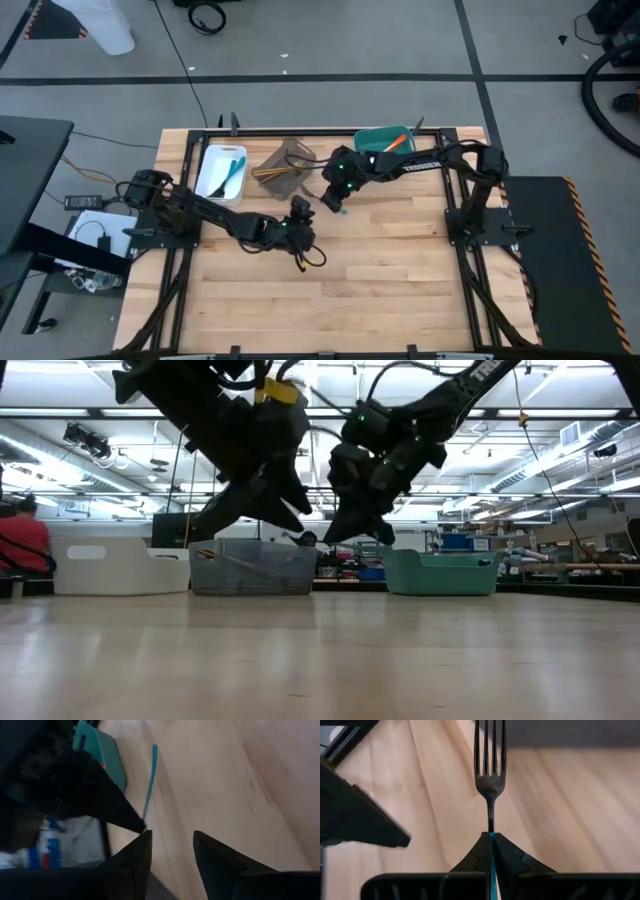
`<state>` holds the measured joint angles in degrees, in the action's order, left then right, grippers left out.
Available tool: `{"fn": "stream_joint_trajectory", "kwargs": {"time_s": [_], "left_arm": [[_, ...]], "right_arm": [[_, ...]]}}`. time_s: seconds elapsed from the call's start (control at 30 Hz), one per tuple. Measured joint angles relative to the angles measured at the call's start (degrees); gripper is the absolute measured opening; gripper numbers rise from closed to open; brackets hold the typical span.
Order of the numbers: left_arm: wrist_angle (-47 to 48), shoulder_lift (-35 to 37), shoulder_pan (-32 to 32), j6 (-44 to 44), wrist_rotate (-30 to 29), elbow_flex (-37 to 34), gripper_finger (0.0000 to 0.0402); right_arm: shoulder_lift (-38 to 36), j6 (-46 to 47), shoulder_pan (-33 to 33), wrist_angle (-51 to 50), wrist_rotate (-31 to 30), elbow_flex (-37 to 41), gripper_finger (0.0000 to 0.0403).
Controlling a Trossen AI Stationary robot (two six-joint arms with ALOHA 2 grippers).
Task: Sort silverware by color (type)
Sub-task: Put the blue fork into the white bin
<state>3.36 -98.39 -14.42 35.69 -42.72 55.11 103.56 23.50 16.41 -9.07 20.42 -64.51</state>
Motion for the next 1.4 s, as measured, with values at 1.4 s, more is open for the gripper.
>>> {"fn": "stream_joint_trajectory", "kwargs": {"time_s": [1.4], "left_arm": [[3.27,10.43,-3.28,-32.09,1.02,-6.32,0.012]], "right_arm": [[-8.62,-15.89,-16.1,-3.09,-39.82,0.0,0.0013]]}}
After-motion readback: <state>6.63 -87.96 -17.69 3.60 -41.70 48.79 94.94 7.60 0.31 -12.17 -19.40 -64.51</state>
